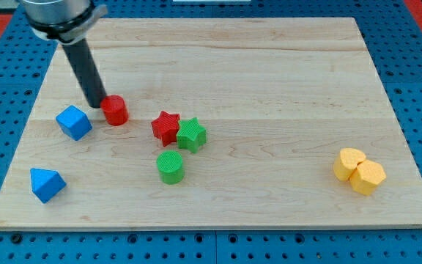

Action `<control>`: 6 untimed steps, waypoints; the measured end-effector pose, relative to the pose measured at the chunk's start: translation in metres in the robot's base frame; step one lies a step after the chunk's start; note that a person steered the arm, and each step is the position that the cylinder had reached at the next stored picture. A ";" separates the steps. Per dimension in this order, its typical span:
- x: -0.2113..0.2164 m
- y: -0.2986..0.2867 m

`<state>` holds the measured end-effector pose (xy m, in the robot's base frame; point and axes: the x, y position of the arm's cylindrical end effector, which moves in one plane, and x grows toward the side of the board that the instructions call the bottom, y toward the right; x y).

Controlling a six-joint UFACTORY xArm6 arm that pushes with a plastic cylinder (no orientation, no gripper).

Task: Push the blue cube closer to the blue triangle

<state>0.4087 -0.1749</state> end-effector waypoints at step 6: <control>0.041 -0.049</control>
<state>0.4501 -0.2235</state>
